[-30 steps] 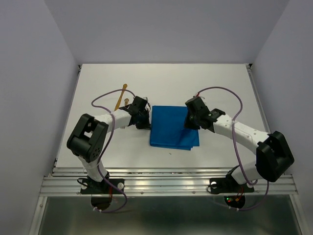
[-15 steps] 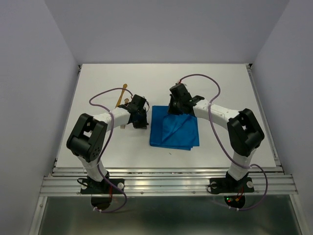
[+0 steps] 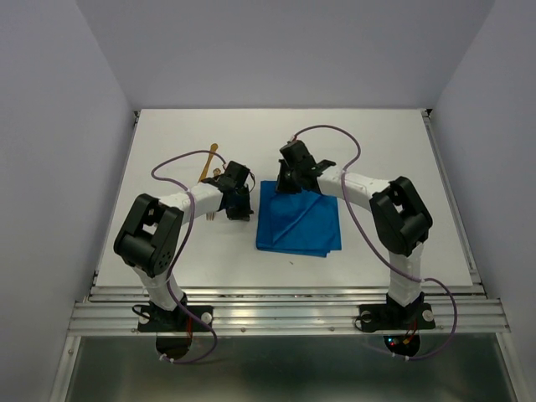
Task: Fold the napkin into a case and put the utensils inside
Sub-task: Fold the top corner of the square-folded napkin at the center of the board.
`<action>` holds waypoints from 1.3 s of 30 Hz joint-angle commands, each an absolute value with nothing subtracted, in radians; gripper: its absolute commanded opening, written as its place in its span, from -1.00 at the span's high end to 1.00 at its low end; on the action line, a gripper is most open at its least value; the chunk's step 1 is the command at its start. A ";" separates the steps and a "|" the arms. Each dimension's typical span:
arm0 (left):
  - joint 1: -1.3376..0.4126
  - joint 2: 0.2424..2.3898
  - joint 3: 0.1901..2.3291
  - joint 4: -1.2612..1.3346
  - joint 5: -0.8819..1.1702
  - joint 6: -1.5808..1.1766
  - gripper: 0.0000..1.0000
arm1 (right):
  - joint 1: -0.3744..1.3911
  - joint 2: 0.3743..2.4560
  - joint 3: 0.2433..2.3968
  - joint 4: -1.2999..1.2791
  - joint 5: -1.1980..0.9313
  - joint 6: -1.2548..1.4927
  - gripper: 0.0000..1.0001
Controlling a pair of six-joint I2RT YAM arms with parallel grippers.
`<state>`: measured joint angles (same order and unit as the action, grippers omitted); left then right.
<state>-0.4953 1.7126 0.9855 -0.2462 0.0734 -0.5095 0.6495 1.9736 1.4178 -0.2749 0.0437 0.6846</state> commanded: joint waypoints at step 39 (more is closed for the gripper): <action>-0.489 1.694 0.992 -0.337 0.031 -0.520 1.00 | 0.657 2.121 1.586 -0.210 0.124 0.736 0.99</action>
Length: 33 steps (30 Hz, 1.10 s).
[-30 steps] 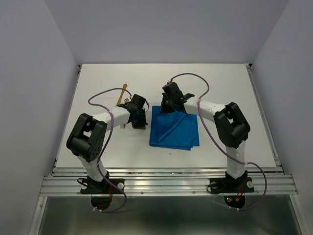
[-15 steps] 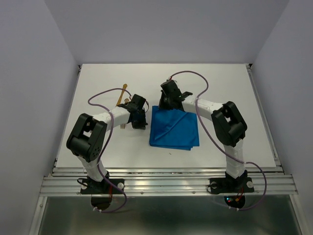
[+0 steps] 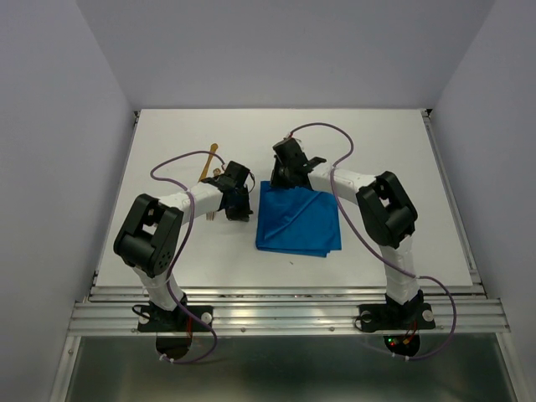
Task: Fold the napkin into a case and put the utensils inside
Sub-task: Fold the top corner of the square-folded napkin at the center of the board.
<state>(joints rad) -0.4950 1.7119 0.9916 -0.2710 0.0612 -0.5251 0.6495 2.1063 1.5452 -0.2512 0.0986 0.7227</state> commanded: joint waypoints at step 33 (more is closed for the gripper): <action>-0.499 1.672 1.026 -0.368 0.022 -0.525 1.00 | 0.629 2.089 1.548 -0.176 0.169 0.795 0.02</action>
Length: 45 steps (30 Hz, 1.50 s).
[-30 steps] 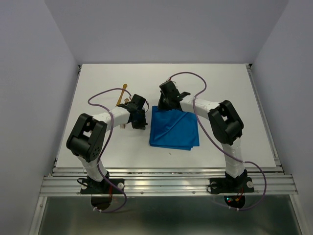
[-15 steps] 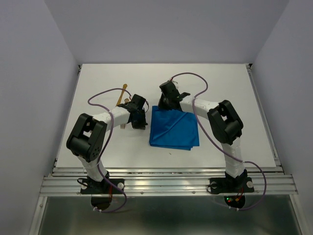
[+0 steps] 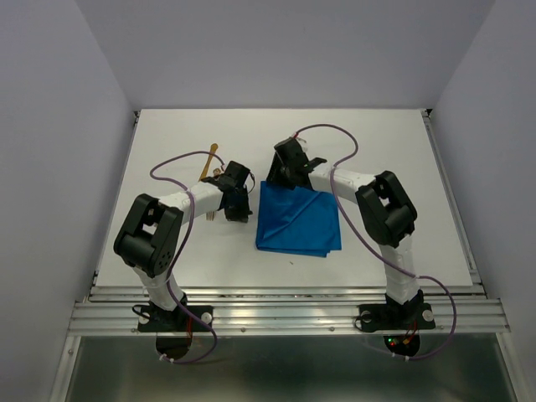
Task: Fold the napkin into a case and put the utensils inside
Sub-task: Fold the top corner of the square-folded napkin at the center of the board, then smooth out the upper triangle-folded napkin at the center of the board.
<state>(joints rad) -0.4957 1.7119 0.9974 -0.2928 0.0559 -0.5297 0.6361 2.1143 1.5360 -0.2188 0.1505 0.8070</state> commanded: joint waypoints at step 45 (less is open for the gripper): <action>-0.718 1.658 0.946 -0.247 0.160 -0.586 1.00 | 0.337 1.904 1.312 -0.291 0.183 0.518 0.99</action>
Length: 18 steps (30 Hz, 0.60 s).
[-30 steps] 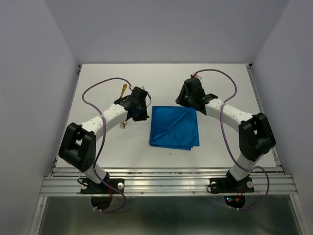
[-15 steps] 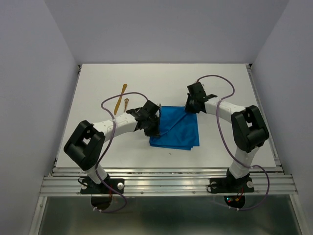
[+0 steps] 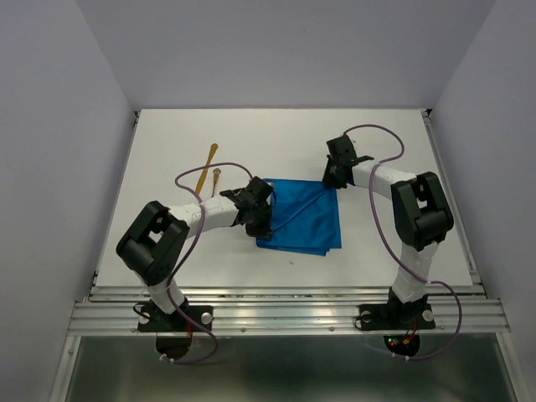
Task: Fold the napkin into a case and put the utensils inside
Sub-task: Smooth out the upper triangle-folded napkin at the center of the board.
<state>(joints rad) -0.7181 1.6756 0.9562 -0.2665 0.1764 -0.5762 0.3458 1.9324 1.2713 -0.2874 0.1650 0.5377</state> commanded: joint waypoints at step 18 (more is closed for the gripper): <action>-0.718 1.577 1.029 -0.374 0.115 -0.577 1.00 | 0.328 1.881 1.330 -0.321 0.273 0.482 0.99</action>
